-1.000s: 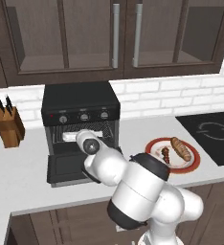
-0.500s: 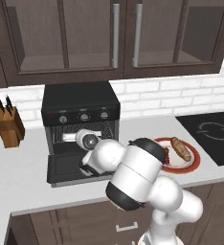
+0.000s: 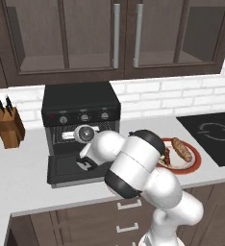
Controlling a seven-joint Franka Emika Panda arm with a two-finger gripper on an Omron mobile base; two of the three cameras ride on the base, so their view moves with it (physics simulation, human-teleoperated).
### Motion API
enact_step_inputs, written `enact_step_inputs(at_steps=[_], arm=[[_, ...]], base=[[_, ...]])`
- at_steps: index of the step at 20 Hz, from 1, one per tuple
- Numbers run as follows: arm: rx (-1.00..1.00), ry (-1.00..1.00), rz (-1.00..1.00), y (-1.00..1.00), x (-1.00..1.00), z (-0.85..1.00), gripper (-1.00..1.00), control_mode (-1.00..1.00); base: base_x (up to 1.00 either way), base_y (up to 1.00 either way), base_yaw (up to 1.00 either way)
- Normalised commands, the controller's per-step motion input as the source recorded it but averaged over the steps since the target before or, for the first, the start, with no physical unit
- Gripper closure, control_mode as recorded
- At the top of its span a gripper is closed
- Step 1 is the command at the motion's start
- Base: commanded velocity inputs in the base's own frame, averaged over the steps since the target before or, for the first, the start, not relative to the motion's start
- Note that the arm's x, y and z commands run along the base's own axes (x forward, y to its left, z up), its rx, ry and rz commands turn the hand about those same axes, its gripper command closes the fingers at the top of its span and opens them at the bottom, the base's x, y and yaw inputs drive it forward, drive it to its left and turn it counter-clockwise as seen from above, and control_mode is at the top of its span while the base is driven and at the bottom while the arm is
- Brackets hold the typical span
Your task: Pick up the kebab skewer and baguette bread, and place them inside the toaster oven. Close the toaster oven door and start by setting the timer.
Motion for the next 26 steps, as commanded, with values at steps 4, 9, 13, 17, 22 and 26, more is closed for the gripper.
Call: enact_step_inputs(at_steps=[4, 9, 13, 17, 22, 26], arm=[[-0.10, 0.00, 0.00, 0.04, 0.06, -0.31, -1.00, -1.00], [-0.04, 0.00, 0.00, 0.14, 0.06, -0.16, -1.00, -1.00], [0.00, 0.00, 0.00, 0.20, 0.06, -0.22, -1.00, -1.00], [0.00, 0.00, -0.01, 0.07, 0.00, -0.39, -1.00, -1.00], [0.00, 0.00, -0.02, 0.00, -0.13, -0.52, -1.00, -1.00], [0.00, 0.05, -0.02, 0.02, -0.39, -0.53, -1.00, -1.00]], base=[[0.00, 0.00, 0.00], [0.00, 0.00, 0.00], [0.00, 0.00, 0.00], [0.00, 0.00, 0.00], [0.00, 0.00, 0.00], [0.00, 0.00, 0.00]])
